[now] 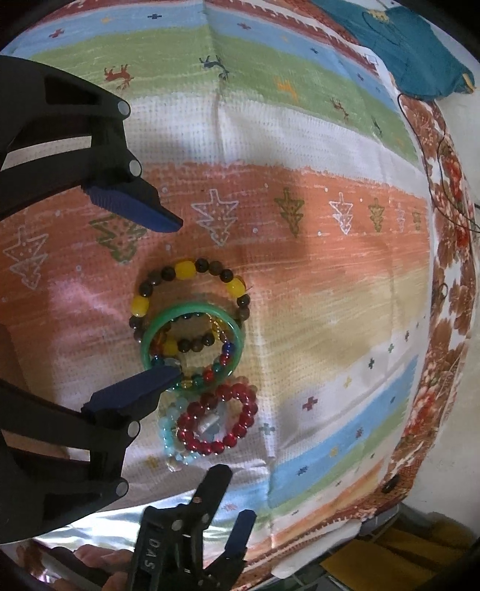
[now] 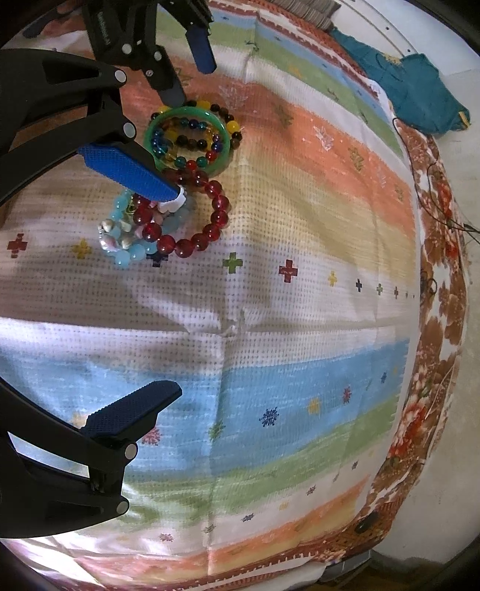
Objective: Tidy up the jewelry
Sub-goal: 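Close the left tool on the green jade bangle while the right tool grips the red beaded bracelet, then lift the green bangle with the left tool while the right tool carries the red bracelet toward the tin, then open the left tool over the tin while the right tool releases the red bracelet inside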
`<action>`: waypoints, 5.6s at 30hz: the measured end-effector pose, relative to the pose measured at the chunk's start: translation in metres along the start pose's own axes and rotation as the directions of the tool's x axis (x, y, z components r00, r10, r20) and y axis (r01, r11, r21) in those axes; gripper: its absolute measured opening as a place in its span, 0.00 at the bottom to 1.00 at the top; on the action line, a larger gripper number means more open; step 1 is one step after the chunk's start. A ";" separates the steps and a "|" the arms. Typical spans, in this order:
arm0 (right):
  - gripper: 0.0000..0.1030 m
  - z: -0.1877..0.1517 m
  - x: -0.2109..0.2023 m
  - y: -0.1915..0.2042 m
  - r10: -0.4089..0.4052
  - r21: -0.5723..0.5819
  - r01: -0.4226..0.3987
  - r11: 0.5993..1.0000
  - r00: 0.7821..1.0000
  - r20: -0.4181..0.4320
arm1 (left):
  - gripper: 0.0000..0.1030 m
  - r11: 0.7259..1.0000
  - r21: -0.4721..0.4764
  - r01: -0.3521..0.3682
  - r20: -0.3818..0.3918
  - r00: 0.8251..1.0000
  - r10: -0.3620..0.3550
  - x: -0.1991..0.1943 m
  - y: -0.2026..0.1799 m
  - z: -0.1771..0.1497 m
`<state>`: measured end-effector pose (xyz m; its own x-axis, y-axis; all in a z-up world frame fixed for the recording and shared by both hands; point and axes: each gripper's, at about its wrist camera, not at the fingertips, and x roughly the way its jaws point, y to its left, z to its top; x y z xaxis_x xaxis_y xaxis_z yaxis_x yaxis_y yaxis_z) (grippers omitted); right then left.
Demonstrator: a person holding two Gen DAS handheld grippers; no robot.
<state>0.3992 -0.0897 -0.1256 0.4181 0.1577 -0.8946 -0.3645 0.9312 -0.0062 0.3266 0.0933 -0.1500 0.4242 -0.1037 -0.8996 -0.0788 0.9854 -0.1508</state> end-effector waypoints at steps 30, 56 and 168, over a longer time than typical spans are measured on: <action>0.25 0.005 0.033 0.022 0.055 -0.043 -0.058 0.997 0.997 -0.055 | 0.22 0.997 0.064 -0.039 0.011 0.999 0.038 0.020 -0.006 0.005; 0.13 0.006 -0.014 0.034 0.066 -0.109 -0.061 0.992 0.997 0.045 | 0.08 0.995 0.077 -0.064 0.067 0.996 0.059 -0.017 -0.021 0.015; 0.52 -0.109 -0.159 0.017 0.128 -0.091 -0.116 0.989 0.983 0.135 | 0.48 0.987 0.059 -0.152 0.141 0.980 0.143 -0.153 -0.055 -0.104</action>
<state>0.2364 -0.1350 -0.0323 0.4763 0.3184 -0.8196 -0.4851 0.8726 0.0571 0.1721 0.0410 -0.0466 0.5317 0.0580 -0.8449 -0.0893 0.9959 0.0122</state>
